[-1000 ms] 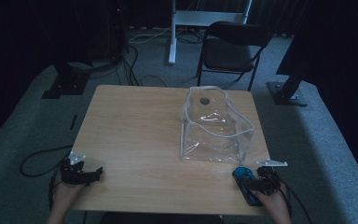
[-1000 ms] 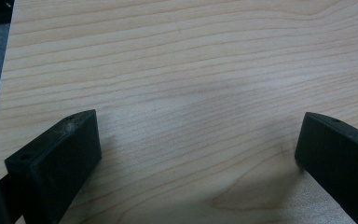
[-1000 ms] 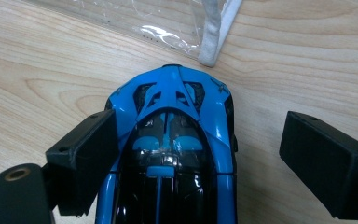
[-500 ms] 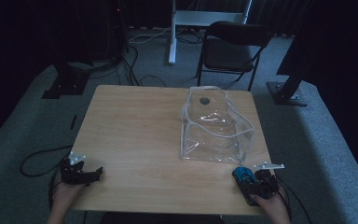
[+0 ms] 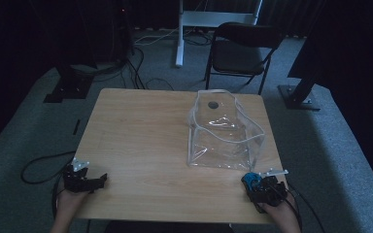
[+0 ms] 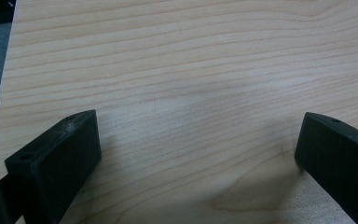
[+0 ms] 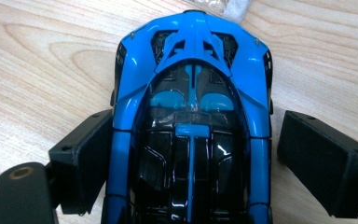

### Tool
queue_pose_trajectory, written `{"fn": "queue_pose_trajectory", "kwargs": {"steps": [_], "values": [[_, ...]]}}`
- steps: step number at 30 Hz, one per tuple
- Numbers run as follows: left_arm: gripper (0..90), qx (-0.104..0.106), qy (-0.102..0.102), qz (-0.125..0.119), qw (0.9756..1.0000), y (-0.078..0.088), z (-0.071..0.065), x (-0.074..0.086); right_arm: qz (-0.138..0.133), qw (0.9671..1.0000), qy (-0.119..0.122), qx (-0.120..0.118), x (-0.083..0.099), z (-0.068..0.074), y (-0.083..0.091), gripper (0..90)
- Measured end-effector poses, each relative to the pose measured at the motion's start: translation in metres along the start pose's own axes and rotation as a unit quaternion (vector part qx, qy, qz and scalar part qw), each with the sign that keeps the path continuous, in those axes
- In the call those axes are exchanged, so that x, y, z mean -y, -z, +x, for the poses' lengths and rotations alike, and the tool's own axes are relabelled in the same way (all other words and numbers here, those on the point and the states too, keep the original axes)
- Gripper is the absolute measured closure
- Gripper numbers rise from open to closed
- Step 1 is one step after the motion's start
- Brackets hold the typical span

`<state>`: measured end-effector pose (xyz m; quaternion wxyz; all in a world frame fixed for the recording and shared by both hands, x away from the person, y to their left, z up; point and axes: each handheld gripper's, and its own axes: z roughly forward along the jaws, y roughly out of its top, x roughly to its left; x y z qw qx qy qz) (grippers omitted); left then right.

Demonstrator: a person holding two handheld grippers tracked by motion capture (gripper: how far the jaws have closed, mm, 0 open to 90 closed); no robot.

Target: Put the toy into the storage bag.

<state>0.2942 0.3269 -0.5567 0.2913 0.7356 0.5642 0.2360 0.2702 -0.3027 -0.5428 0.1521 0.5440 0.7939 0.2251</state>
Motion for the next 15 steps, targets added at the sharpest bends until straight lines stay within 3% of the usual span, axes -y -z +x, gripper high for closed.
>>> {"fn": "queue_pose_trajectory", "kwargs": {"steps": [4, 9, 12, 14, 15], "values": [[0.7, 0.001, -0.001, 0.000, 1.0000, 0.0004, -0.0002, 0.0005, 0.001, 1.0000, -0.002, 0.001, 0.0001, 0.0009, 0.0000, 11.9], [0.7, 0.001, -0.001, -0.001, 1.0000, 0.0004, -0.0002, 0.0006, 0.028, 0.9995, 0.014, -0.008, -0.0045, 0.0055, 0.0001, 11.2], [0.7, 0.001, -0.001, 0.000, 1.0000, 0.0004, -0.0002, 0.0006, 0.027, 0.9996, 0.006, -0.002, -0.0062, 0.0054, 0.0012, 14.2], [0.7, 0.001, -0.002, 0.000, 1.0000, 0.0004, -0.0002, 0.0005, 0.029, 0.9996, 0.006, -0.003, -0.0076, 0.0048, 0.0034, 24.8], [0.7, 0.001, -0.002, 0.000, 1.0000, 0.0004, -0.0002, 0.0006, 0.031, 0.9995, 0.005, -0.001, -0.0082, 0.0051, 0.0033, 24.9]]}}
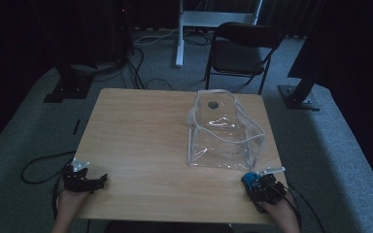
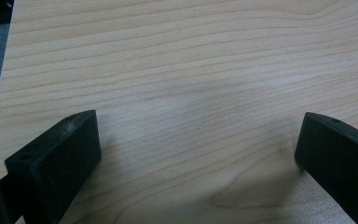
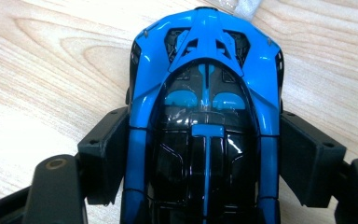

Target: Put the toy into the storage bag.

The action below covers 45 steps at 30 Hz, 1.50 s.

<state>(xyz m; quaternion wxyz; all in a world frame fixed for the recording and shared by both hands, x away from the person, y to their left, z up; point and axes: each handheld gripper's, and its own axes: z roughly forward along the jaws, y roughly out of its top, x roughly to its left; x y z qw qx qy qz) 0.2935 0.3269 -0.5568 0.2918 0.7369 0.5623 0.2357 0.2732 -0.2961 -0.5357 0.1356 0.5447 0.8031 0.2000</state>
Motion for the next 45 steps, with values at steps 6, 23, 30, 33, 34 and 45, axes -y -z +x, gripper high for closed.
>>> {"fn": "queue_pose_trajectory", "kwargs": {"steps": [6, 23, 30, 33, 34, 45], "values": [[0.7, 0.001, -0.001, 0.000, 1.0000, 0.000, 0.000, 0.000, 0.009, 0.9999, -0.008, -0.001, -0.003, 0.000, 0.000, 25.2], [0.7, 0.003, -0.004, 0.000, 1.0000, 0.001, 0.001, 0.000, -0.054, 0.9969, -0.045, -0.035, 0.006, -0.012, 0.026, 26.3], [0.7, 0.003, -0.004, 0.000, 1.0000, 0.001, 0.001, 0.000, -0.095, 0.9930, -0.048, -0.050, 0.003, -0.015, 0.048, 26.3], [0.7, 0.003, -0.004, 0.000, 1.0000, 0.000, 0.001, 0.000, -0.116, 0.9908, -0.045, -0.054, -0.002, -0.016, 0.060, 26.3], [0.7, 0.003, -0.004, 0.001, 1.0000, 0.001, 0.001, 0.000, -0.125, 0.9894, -0.047, -0.058, -0.004, -0.016, 0.064, 26.3], [0.7, 0.004, -0.004, 0.000, 1.0000, 0.000, 0.001, 0.000, -0.188, 0.9801, -0.025, -0.059, -0.029, -0.017, 0.107, 26.4]]}}
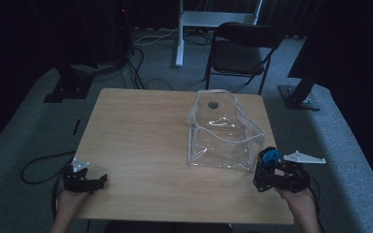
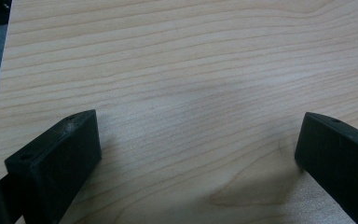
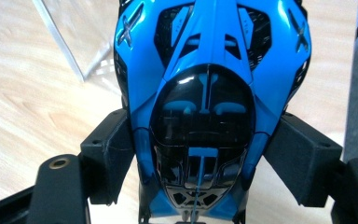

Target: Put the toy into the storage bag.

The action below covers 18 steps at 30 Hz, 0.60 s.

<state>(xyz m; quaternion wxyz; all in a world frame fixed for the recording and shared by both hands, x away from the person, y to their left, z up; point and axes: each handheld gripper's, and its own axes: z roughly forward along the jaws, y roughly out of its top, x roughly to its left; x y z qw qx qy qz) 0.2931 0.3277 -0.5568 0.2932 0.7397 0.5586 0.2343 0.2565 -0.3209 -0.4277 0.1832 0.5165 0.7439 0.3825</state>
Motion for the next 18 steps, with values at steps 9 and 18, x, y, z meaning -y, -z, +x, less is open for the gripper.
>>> {"fn": "queue_pose_trajectory", "kwargs": {"steps": [9, 18], "values": [[0.7, 0.000, 0.000, 0.000, 1.0000, 0.000, 0.000, 0.000, -0.039, 0.9986, 0.034, 0.001, -0.040, 0.006, 0.021, 26.4], [0.7, 0.001, -0.001, 0.000, 1.0000, 0.000, 0.000, 0.000, -0.061, 0.9967, 0.053, -0.007, -0.076, 0.010, 0.029, 26.4]]}}
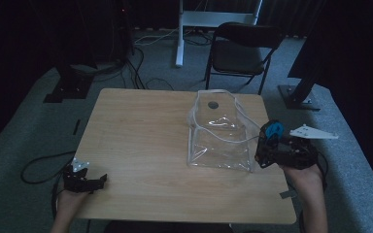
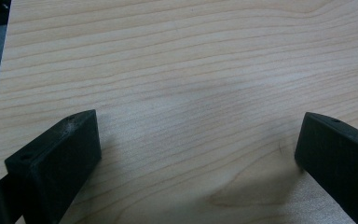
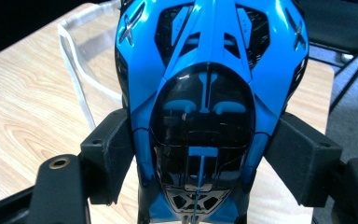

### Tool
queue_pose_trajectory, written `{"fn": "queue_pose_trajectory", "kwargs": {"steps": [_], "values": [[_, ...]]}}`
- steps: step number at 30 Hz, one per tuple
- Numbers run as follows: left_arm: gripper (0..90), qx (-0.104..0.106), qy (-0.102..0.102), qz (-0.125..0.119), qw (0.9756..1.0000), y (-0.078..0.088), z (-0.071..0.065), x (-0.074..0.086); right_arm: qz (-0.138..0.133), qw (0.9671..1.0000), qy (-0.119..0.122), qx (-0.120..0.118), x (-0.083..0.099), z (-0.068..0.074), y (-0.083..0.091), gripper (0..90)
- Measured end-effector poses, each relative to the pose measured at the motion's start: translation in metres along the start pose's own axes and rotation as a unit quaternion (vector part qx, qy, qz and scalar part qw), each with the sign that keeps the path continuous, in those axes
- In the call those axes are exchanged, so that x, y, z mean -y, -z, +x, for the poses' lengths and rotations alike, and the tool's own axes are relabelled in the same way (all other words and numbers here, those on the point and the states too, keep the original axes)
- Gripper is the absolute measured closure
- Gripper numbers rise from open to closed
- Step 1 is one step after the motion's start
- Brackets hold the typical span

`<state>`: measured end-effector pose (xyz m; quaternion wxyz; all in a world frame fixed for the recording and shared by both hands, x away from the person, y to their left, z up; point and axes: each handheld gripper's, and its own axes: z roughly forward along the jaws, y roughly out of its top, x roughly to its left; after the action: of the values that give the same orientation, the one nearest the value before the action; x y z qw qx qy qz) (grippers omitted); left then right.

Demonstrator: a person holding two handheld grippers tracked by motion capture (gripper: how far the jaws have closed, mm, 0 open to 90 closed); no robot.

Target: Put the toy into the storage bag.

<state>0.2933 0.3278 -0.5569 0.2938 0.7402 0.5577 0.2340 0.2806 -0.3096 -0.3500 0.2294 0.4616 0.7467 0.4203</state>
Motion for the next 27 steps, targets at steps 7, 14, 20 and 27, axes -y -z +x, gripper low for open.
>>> {"fn": "queue_pose_trajectory", "kwargs": {"steps": [7, 14, 20, 27], "values": [[0.7, 0.000, 0.000, 0.001, 1.0000, 0.000, 0.000, 0.000, -0.015, 0.9998, 0.009, -0.009, -0.027, -0.004, -0.002, 26.4], [0.7, 0.000, 0.001, 0.000, 1.0000, 0.000, 0.000, -0.001, -0.023, 0.9991, 0.025, -0.026, -0.057, -0.005, -0.007, 26.4], [0.7, 0.000, 0.001, 0.000, 1.0000, 0.000, 0.000, -0.001, -0.019, 0.9987, 0.036, -0.031, -0.077, -0.005, -0.017, 26.4], [0.7, 0.000, 0.001, 0.000, 1.0000, 0.000, 0.000, -0.001, -0.018, 0.9980, 0.046, -0.041, -0.096, -0.004, -0.028, 26.4]]}}
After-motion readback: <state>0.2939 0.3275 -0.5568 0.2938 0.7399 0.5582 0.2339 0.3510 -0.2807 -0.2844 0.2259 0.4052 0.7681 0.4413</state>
